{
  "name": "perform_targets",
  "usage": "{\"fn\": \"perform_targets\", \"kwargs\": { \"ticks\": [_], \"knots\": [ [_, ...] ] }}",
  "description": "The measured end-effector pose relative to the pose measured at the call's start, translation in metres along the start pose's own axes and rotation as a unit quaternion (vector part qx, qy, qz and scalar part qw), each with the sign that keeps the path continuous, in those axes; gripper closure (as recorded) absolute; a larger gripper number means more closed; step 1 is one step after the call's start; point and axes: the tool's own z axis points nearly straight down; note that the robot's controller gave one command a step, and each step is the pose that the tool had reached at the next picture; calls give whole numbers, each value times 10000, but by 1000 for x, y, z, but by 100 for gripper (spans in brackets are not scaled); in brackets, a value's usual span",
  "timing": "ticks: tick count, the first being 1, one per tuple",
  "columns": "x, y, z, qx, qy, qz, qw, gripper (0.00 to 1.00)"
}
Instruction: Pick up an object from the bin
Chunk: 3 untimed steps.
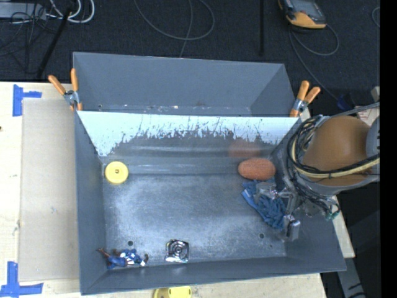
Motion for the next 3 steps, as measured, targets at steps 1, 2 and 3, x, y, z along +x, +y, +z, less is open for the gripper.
{"fn": "perform_targets", "kwargs": {
  "ticks": [1, 2, 3],
  "knots": [
    [-20, -21, -4, 0, 6, 73, 10000, 0],
    [17, -16, 13, -21, -7, -278, 9996, 100],
    [17, -16, 13, -22, -7, -272, 9996, 100]
  ]
}}
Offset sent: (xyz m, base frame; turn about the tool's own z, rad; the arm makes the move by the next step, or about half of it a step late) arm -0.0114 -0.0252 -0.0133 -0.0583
